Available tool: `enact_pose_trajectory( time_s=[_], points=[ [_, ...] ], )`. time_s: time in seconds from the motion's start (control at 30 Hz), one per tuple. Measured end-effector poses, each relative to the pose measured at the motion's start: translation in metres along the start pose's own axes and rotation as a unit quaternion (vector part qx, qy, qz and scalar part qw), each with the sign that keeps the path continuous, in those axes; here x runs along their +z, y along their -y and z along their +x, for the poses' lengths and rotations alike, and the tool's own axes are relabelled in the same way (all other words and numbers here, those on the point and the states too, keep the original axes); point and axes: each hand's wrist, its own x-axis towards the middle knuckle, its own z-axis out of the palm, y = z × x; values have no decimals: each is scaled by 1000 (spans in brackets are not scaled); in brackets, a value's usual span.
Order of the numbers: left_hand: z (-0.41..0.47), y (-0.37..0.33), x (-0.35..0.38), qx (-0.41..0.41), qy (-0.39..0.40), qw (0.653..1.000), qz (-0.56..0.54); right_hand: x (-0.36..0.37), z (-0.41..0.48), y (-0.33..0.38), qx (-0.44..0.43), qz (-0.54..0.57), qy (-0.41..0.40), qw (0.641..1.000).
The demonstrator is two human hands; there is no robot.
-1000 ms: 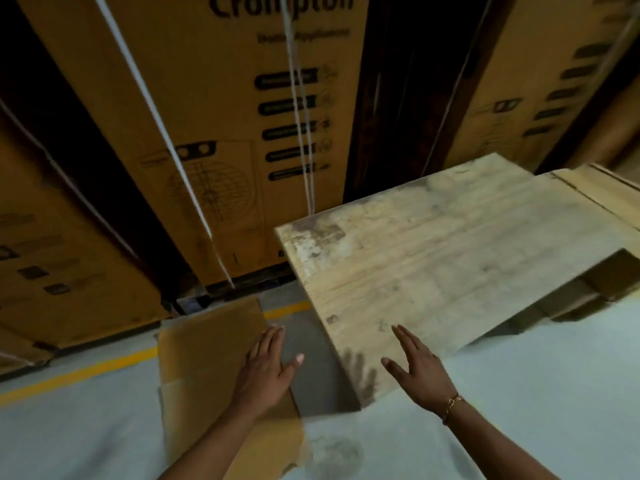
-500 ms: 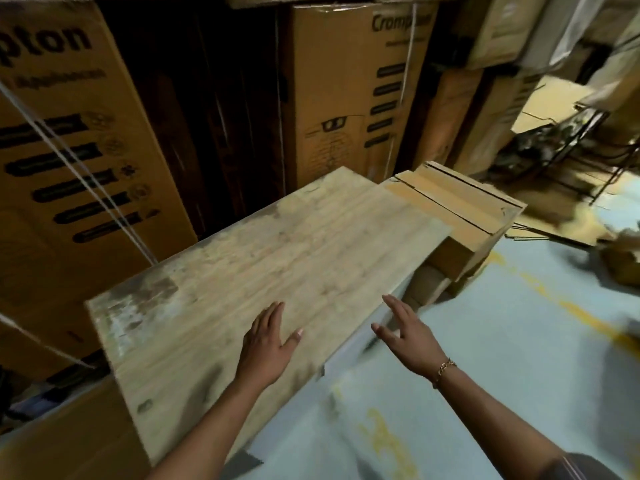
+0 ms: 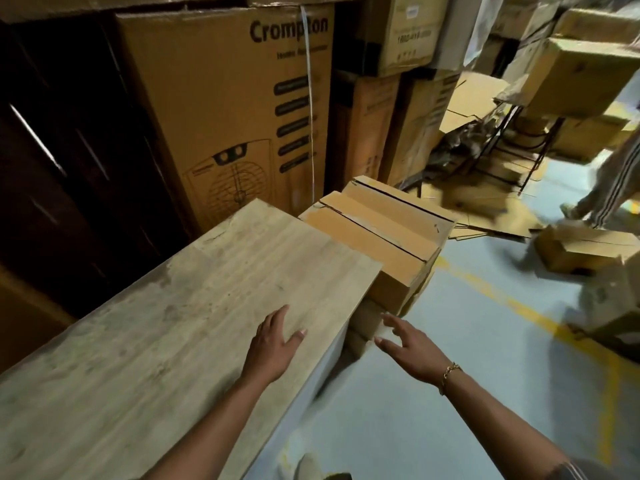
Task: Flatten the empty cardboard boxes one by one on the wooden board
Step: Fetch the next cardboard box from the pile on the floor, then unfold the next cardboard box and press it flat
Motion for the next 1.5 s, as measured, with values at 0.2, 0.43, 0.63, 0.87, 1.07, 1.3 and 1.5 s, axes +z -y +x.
enact_pose_trajectory(
  time_s=[0.2, 0.43, 0.63, 0.87, 1.07, 1.3, 1.5],
  points=[
    [90, -76, 47, 13, 66, 998, -22, -77, 64, -57, 33, 48, 15, 998],
    [182, -144, 127, -23, 88, 994, -63, -157, 163, -141, 32, 59, 66, 996],
    [233, -210, 192, -108, 80, 978, -161, -227, 250, -207, 24, 38, 122, 991],
    [281, -227, 235, -219, 73, 946, -226, -258, 360, -237, 36, 46, 193, 979],
    [324, -220, 269, -298, 67, 917, -257, -255, 445, -264, 63, 18, 221, 973],
    [355, -213, 307, -395, 72, 877, -264, -250, 509, -286, 58, -2, 208, 976],
    [371, -207, 348, -466, 25, 828, -310, -240, 554, -299, 76, 42, 263, 961]
  ],
)
